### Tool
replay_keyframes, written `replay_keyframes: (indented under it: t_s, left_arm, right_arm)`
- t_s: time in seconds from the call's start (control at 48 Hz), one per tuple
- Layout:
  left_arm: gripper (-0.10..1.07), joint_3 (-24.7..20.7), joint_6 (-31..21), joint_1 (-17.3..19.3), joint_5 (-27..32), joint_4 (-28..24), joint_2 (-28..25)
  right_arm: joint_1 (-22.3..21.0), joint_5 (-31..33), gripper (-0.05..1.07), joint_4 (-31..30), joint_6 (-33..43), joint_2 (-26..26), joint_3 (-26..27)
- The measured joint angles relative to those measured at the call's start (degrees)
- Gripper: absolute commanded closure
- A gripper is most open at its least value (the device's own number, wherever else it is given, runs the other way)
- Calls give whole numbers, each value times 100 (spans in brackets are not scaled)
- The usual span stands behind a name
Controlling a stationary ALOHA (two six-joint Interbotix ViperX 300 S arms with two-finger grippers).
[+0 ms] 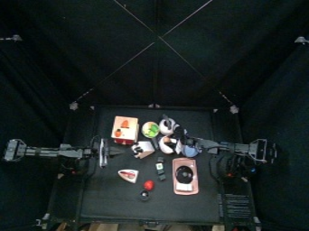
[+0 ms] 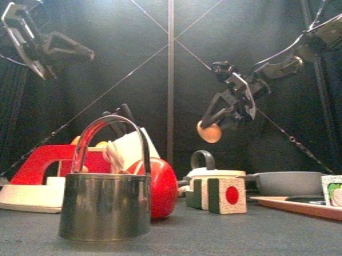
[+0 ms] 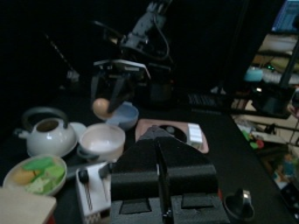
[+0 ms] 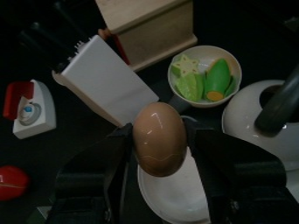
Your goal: Remove egg shell
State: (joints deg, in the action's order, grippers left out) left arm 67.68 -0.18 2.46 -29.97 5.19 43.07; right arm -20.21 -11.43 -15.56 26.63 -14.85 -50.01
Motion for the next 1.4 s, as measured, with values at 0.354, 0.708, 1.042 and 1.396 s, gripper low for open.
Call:
replay_keyframes:
  t_s: [0.354, 0.708, 1.042, 1.396]
  left_arm:
    - [10, -1310, -44, -123, -888, 888, -2109]
    - [3, -2716, -35, -132, -712, 2698, -3999]
    - [3, -3533, -35, -70, 193, 3753, -4588]
    - [3, -3788, -35, 299, 598, 3876, -4922]
  right_arm:
    - [97, -545, 34, -404, -35, 0, -255]
    - [149, -510, 34, -703, -18, -132, -264]
    - [158, 9, 34, -1002, 0, -264, -211]
    - [176, 44, 34, -1099, -35, -264, -211]
